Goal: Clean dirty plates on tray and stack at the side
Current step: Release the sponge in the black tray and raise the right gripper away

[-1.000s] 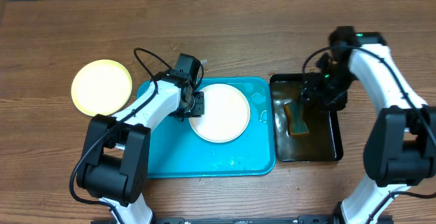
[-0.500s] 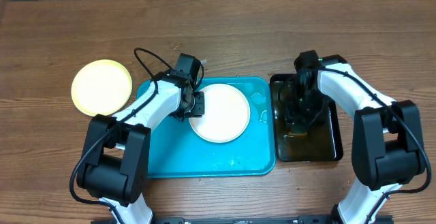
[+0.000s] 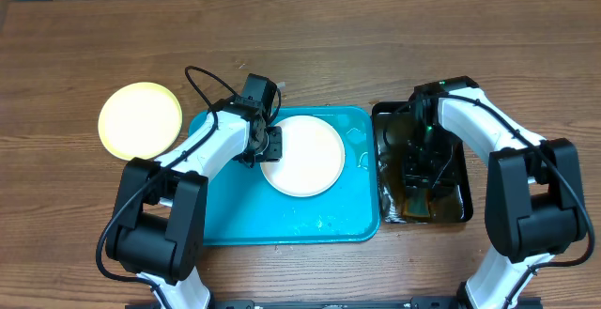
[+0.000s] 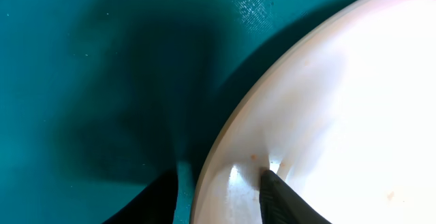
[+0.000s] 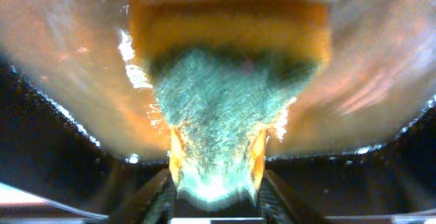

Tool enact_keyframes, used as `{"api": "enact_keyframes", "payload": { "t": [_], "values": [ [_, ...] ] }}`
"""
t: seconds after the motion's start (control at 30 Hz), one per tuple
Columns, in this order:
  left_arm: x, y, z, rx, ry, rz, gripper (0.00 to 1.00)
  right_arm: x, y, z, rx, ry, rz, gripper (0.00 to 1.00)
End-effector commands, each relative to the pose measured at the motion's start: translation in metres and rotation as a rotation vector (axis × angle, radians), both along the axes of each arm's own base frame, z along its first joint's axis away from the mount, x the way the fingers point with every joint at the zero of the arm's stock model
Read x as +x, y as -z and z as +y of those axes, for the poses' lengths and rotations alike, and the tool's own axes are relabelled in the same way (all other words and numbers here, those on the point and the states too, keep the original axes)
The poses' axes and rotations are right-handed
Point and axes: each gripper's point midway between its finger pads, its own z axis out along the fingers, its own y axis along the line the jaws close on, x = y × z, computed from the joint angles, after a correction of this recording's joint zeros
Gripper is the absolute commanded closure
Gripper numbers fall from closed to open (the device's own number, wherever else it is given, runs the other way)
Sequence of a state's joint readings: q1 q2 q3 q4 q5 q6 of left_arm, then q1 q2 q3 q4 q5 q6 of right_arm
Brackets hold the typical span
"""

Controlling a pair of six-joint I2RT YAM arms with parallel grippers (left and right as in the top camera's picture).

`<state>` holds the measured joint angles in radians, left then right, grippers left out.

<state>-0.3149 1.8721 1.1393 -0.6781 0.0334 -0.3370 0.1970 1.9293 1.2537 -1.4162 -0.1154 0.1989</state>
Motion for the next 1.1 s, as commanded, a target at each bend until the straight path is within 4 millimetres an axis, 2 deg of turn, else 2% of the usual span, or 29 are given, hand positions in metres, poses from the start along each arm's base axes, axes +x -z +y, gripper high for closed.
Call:
{"api": "enact_keyframes", "payload": {
  "t": [0.0, 0.17, 0.3, 0.37, 0.4, 0.43, 0.53, 0.67, 0.73, 0.87, 1.07],
  "values": [
    [-0.016, 0.016, 0.003, 0.017, 0.000, 0.056, 0.58, 0.008, -0.004, -0.005, -0.036, -0.010, -0.032, 0.34],
    [-0.016, 0.016, 0.003, 0.017, 0.001, 0.056, 0.57, 0.034, -0.019, -0.006, -0.029, 0.009, -0.104, 0.31],
    [-0.016, 0.016, 0.003, 0.017, 0.001, 0.056, 0.57, 0.060, -0.040, -0.013, -0.019, 0.047, -0.177, 0.27],
    [-0.016, 0.016, 0.003, 0.017, 0.001, 0.056, 0.56, 0.076, -0.051, -0.020, -0.014, 0.080, -0.228, 0.17],
    [-0.016, 0.016, 0.002, 0.017, 0.000, 0.056, 0.56, 0.085, -0.056, -0.025, -0.013, 0.101, -0.255, 0.03],
    [-0.016, 0.016, 0.002, 0.017, 0.001, 0.056, 0.56, 0.093, -0.060, -0.032, -0.012, 0.125, -0.283, 0.00],
    [-0.016, 0.016, 0.002, 0.017, 0.000, 0.056, 0.55, 0.115, -0.065, -0.061, -0.018, 0.216, -0.362, 0.00],
    [-0.016, 0.016, 0.003, 0.017, 0.001, 0.056, 0.56, 0.130, -0.063, -0.110, -0.043, 0.354, -0.432, 0.00],
    [-0.016, 0.016, 0.002, 0.017, 0.001, 0.055, 0.56, 0.131, -0.063, -0.136, -0.057, 0.424, -0.454, 0.00],
    [-0.015, 0.016, 0.002, 0.016, 0.000, 0.053, 0.56, 0.128, -0.063, -0.172, -0.062, 0.535, -0.473, 0.00],
    [-0.016, 0.016, 0.002, 0.016, 0.000, 0.054, 0.57, 0.134, -0.064, -0.214, -0.095, 0.627, -0.556, 0.00]
  ]
}}
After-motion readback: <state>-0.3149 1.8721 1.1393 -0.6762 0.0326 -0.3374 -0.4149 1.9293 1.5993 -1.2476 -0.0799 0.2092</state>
